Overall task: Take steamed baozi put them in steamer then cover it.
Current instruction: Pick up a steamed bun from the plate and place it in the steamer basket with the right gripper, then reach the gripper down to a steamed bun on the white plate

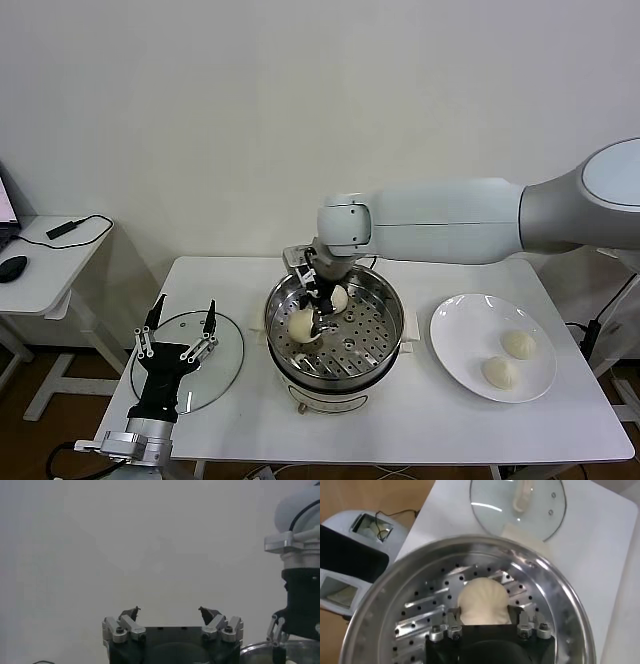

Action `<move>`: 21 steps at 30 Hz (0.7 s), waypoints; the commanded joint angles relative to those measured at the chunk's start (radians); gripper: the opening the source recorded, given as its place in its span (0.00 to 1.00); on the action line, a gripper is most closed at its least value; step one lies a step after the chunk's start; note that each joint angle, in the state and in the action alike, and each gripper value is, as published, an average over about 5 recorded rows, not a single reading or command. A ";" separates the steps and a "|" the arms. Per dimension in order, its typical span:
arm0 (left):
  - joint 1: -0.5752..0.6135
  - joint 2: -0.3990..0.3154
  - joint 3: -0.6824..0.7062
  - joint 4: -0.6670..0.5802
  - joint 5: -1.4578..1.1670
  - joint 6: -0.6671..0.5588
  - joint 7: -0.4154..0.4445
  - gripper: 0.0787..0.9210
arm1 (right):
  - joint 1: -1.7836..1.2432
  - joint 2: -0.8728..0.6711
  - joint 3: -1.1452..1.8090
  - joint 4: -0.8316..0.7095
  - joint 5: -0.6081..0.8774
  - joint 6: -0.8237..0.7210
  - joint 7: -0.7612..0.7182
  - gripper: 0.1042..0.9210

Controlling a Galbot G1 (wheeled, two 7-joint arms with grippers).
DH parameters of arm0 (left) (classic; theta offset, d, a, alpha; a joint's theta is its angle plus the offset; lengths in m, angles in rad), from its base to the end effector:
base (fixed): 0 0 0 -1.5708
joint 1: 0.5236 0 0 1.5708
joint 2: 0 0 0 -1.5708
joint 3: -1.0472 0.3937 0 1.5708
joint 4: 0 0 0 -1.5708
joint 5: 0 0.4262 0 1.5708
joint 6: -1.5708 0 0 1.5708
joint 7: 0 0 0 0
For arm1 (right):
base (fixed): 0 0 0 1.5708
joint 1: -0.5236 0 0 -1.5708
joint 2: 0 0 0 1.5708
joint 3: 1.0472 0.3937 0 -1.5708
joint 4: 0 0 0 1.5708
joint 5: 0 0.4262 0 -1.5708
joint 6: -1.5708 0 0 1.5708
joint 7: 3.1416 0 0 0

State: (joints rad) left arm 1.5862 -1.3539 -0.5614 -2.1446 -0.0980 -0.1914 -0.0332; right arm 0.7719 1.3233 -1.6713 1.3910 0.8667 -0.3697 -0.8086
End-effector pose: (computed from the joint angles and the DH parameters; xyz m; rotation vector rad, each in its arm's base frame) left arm 0.2271 0.0481 -0.3172 0.0895 2.9098 0.1375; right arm 0.5827 0.2148 -0.1051 1.6482 -1.2338 1.4290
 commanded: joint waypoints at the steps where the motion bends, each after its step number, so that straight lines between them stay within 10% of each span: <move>1: -0.003 0.000 -0.001 0.001 -0.002 -0.001 -0.001 0.88 | -0.014 0.027 -0.007 -0.004 0.023 -0.012 0.030 0.69; 12: 0.012 -0.008 -0.011 -0.018 -0.001 -0.001 -0.001 0.88 | -0.033 -0.009 0.033 0.018 0.009 -0.014 0.041 0.88; 21: 0.023 -0.011 -0.001 -0.036 0.009 0.005 -0.003 0.88 | 0.088 -0.330 0.151 0.124 -0.253 0.089 -0.209 0.88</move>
State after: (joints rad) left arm 1.6077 -1.3642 -0.5672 -2.1753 -0.0908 -0.1884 -0.0355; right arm 0.7997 1.1801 -1.5864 1.4627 0.7566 -0.3317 -0.8765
